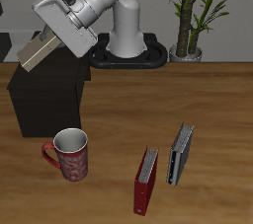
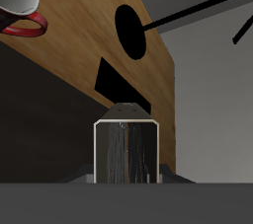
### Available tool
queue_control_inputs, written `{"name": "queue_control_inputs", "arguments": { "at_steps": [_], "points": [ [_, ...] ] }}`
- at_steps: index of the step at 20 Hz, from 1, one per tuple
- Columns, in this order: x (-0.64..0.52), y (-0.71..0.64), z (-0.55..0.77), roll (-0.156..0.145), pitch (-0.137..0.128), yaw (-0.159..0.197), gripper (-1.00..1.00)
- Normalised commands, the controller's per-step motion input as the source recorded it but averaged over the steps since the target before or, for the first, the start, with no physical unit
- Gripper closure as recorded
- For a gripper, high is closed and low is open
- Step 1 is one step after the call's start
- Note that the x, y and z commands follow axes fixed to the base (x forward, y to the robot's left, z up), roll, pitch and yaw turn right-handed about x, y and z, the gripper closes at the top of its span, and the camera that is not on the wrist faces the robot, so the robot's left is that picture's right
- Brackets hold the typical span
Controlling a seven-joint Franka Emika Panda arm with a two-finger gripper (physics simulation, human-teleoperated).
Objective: Place the yellow book flat on top of the shelf
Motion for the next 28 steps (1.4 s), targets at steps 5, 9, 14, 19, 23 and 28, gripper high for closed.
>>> {"name": "queue_control_inputs", "arguments": {
  "at_steps": [5,9,14,19,23,28],
  "points": [
    [0.07,0.25,-0.29,0.170,0.155,-0.014,-1.00],
    [0.06,0.28,-0.06,0.093,0.056,-0.040,-1.00],
    [-0.04,0.21,-0.06,0.067,0.049,-0.035,-1.00],
    [-0.09,0.32,0.05,0.139,0.014,-0.044,-1.00],
    [-0.20,0.41,0.05,0.204,-0.026,-0.006,-1.00],
    [-0.10,0.10,0.01,0.032,0.018,-0.041,-1.00]
  ]
}}
